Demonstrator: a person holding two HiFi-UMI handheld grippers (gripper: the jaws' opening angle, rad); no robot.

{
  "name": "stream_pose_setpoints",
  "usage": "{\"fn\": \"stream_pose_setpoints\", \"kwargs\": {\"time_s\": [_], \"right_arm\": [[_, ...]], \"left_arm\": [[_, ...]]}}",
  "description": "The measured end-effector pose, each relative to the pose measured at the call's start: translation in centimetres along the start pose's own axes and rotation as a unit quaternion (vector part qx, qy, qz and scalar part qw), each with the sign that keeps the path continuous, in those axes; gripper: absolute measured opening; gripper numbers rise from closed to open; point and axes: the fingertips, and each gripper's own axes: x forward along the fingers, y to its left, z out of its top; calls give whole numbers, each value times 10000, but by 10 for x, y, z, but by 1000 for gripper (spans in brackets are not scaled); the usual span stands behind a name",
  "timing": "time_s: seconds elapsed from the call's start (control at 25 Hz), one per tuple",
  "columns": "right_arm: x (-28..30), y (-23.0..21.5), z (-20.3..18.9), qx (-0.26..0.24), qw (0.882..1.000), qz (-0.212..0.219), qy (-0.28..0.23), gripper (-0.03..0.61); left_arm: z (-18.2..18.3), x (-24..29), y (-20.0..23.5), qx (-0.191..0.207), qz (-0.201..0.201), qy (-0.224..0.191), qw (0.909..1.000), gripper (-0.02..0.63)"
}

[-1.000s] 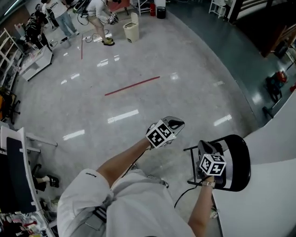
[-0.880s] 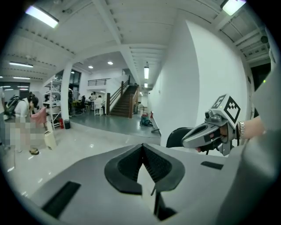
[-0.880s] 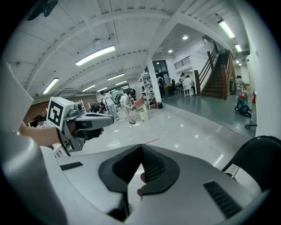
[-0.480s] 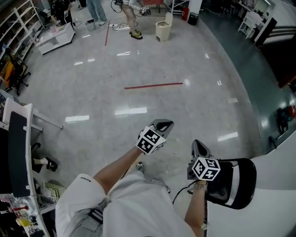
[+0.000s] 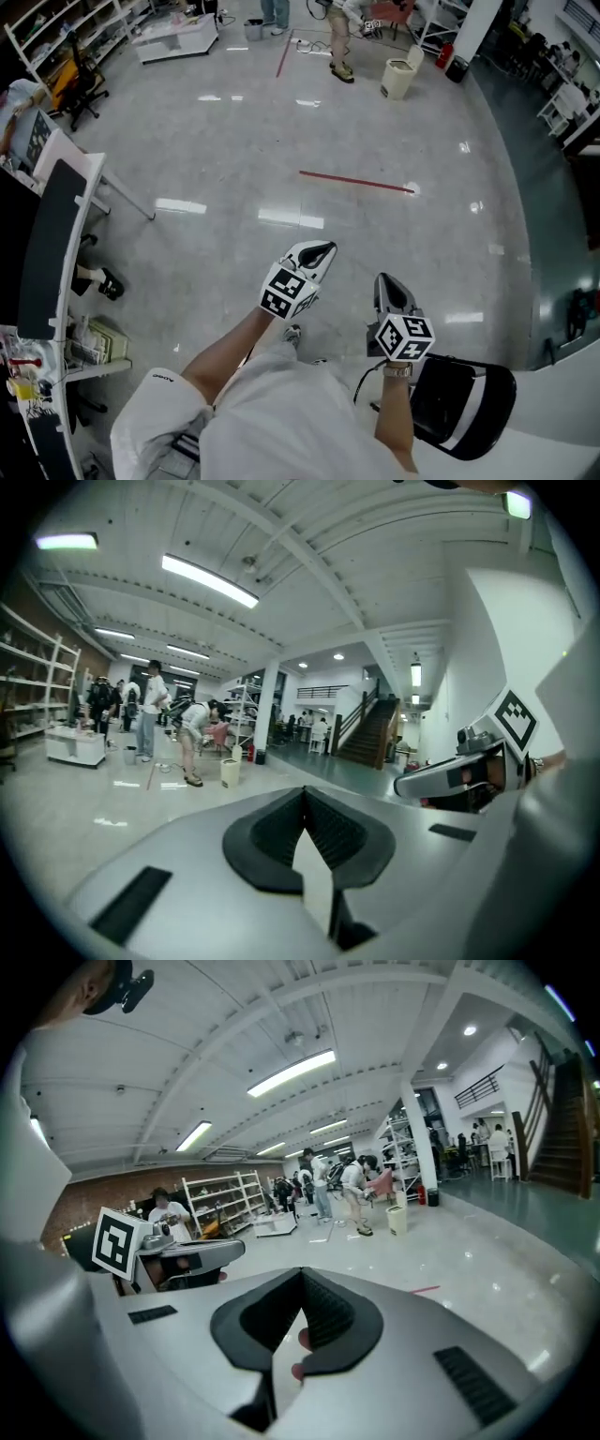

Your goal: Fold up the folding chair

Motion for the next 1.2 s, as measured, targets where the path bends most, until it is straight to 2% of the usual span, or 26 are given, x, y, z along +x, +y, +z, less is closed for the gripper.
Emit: {"fn": "stream_pose_setpoints", "kwargs": {"time_s": [0.2,0.36,0.52,0.72,0.84,0.96,1.2], "right_arm": [[13,59,5,-450,9968,659,-62,5],[-3,91,8,-703,9932,915,-181,5],[-27,102,-6,-522,9923,1099,-216,5],[-35,101,-46,-340,9932,1116,-51,5],[-38,109,-51,-301,9933,1112,-64,5],[-40,125,-47,-453,9929,1102,-68,5],[-12,192,-31,-712,9928,934,-232,5]], "left_arm": [[-12,-61,25,-119,843,-96,9963,11],[-18,-98,12,-291,1235,-154,9918,11],[-20,-119,-19,-231,1385,-156,9900,11],[-51,-139,-38,-286,1540,104,9876,11],[-56,-148,-30,-287,1666,151,9855,11],[-48,-157,-21,-352,1682,-17,9851,11],[-34,-202,24,-34,1519,-208,9882,11]]}}
